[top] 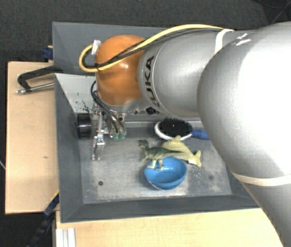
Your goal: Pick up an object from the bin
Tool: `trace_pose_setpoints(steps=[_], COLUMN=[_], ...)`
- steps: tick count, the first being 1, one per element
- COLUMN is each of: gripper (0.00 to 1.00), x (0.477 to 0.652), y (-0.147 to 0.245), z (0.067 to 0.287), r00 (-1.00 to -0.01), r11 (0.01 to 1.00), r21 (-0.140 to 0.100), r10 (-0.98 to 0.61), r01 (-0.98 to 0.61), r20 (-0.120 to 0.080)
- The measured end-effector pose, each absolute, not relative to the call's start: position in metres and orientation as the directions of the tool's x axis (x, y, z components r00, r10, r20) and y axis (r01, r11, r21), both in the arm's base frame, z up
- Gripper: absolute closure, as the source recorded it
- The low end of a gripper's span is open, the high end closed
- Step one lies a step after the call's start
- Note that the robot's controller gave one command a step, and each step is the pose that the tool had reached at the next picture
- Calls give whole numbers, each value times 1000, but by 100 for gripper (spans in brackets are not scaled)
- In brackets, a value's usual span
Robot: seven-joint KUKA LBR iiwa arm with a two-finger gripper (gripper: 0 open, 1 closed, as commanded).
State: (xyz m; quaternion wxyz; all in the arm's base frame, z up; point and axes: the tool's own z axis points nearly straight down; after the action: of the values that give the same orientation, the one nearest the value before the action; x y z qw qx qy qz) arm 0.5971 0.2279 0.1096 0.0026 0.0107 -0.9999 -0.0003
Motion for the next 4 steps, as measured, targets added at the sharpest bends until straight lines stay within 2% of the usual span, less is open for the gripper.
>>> trace_pose_setpoints(steps=[1, 2, 3, 4], gripper=[0, 0, 0, 100], x=[596, 597, 601, 600], y=[228, 226, 221, 223], z=[87, 82, 76, 75], r00=[-993, -994, -988, -988], r11=[993, 994, 988, 988], r21=[-3, -4, -1, 2], r10=[-117, -106, -153, -153], r01=[-117, -106, -153, -153], r20=[0, -12, -8, -5])
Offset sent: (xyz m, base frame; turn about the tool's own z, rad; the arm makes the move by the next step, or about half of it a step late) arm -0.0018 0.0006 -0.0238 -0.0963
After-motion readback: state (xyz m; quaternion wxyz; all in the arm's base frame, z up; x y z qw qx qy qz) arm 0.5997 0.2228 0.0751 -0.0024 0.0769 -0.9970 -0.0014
